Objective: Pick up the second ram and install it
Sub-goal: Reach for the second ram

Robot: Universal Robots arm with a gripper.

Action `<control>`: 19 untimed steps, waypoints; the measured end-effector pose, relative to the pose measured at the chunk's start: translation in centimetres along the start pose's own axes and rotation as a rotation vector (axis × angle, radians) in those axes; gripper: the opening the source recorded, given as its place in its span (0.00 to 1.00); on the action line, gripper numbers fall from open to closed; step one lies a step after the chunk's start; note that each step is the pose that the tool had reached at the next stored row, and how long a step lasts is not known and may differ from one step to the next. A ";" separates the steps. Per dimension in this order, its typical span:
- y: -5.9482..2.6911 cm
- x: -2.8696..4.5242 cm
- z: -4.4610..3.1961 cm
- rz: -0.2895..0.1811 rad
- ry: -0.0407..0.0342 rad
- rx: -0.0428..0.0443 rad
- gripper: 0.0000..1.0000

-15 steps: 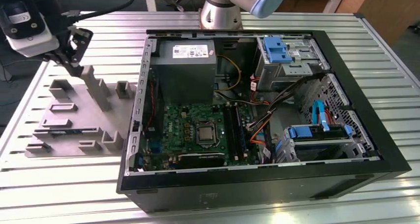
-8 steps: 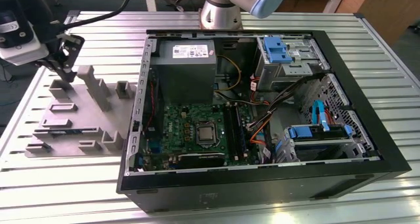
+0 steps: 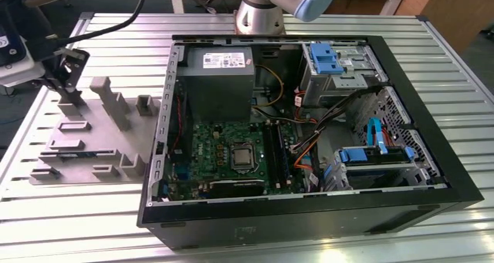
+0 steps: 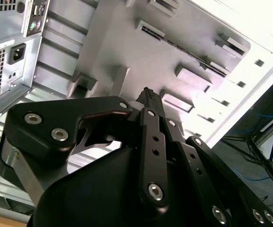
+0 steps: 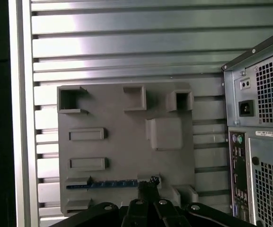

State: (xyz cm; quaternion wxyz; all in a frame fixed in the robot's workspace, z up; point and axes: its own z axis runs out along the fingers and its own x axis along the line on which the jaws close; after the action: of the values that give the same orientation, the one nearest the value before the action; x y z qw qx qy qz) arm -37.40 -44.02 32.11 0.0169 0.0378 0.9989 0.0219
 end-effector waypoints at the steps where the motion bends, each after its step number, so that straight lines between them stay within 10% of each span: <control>1: -0.10 0.14 0.13 0.000 0.0000 0.0000 0.11; 19: -1.59 1.96 1.47 0.000 0.0000 0.0000 0.11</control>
State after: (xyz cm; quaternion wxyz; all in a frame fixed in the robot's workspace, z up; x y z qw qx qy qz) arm -39.43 -45.39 30.50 0.0169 0.0378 0.9989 0.0218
